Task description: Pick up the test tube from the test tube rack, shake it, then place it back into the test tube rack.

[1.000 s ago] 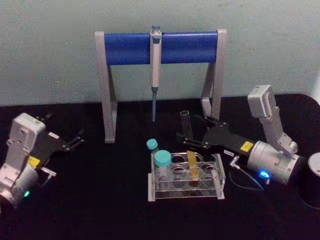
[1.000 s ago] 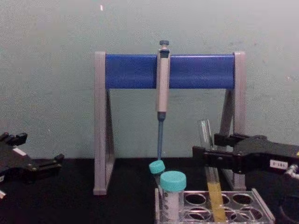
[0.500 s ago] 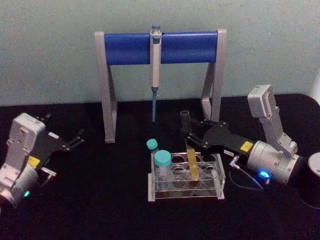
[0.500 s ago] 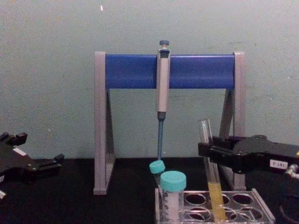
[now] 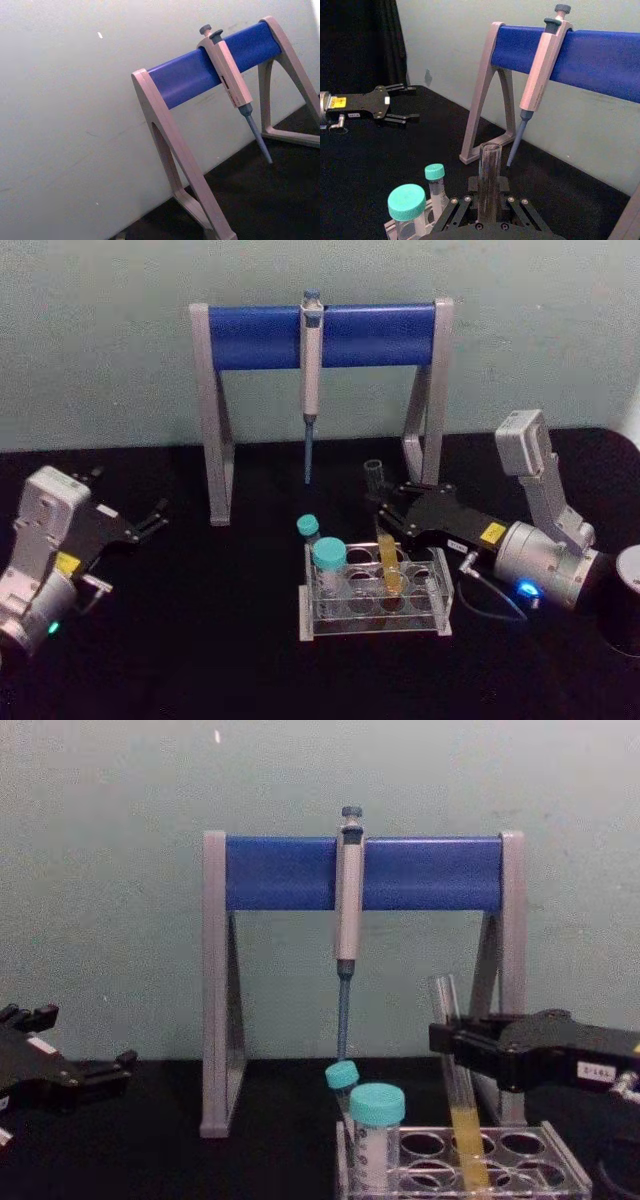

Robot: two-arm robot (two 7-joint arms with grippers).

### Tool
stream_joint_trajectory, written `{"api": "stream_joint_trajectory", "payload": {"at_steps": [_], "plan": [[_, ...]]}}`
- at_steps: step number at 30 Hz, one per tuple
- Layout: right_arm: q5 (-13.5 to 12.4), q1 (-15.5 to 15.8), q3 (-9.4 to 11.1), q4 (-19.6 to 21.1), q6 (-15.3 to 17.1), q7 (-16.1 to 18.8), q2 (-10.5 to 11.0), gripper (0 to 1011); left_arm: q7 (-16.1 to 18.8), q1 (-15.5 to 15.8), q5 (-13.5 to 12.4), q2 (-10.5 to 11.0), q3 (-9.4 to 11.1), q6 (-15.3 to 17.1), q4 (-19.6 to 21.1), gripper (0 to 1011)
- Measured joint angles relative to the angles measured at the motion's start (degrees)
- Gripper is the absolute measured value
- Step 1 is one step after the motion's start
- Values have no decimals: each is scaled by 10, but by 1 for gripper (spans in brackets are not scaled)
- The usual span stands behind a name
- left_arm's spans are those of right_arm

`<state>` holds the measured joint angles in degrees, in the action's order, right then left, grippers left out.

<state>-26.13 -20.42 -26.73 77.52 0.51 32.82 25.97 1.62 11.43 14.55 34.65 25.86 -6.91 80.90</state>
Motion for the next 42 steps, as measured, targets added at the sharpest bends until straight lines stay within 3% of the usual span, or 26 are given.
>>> {"api": "stream_joint_trajectory", "payload": {"at_steps": [16, 29, 42], "plan": [[0, 0, 0, 0, 0, 0, 0, 232, 0, 0, 0, 0, 0, 0, 0, 1001], [-28, 8, 11, 13, -15, 14, 0, 232, 0, 0, 0, 0, 0, 0, 0, 1001], [-54, 34, 51, 68, -58, -8, 9, 232, 0, 0, 0, 0, 0, 0, 0, 1001]]}}
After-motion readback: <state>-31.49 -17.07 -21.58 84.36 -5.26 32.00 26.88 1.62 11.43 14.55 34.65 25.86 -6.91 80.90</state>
